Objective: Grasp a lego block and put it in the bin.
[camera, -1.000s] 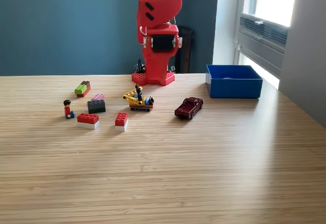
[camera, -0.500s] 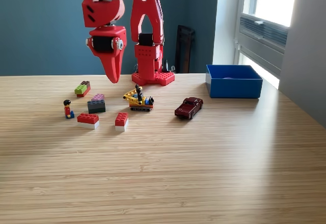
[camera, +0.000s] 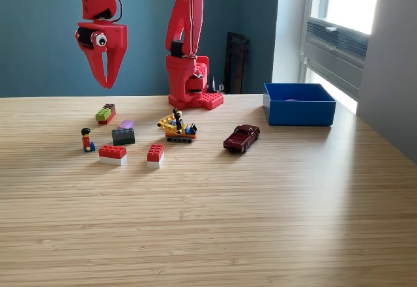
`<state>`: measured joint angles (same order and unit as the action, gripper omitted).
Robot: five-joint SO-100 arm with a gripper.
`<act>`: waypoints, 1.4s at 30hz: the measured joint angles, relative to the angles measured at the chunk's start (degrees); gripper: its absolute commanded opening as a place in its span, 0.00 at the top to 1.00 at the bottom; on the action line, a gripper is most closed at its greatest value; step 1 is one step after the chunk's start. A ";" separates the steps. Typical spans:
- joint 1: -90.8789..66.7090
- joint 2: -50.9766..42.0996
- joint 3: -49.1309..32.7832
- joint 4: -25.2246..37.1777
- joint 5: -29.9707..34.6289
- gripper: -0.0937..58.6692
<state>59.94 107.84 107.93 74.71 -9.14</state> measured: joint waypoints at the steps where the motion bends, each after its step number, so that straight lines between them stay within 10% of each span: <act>1: 1.32 0.00 1.76 -1.76 -0.88 1.00; 15: 15.73 0.18 7.65 -9.05 -1.32 0.47; 42: 15.91 0.26 20.74 -10.99 8.79 0.51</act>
<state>75.85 108.11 128.67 63.72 -0.35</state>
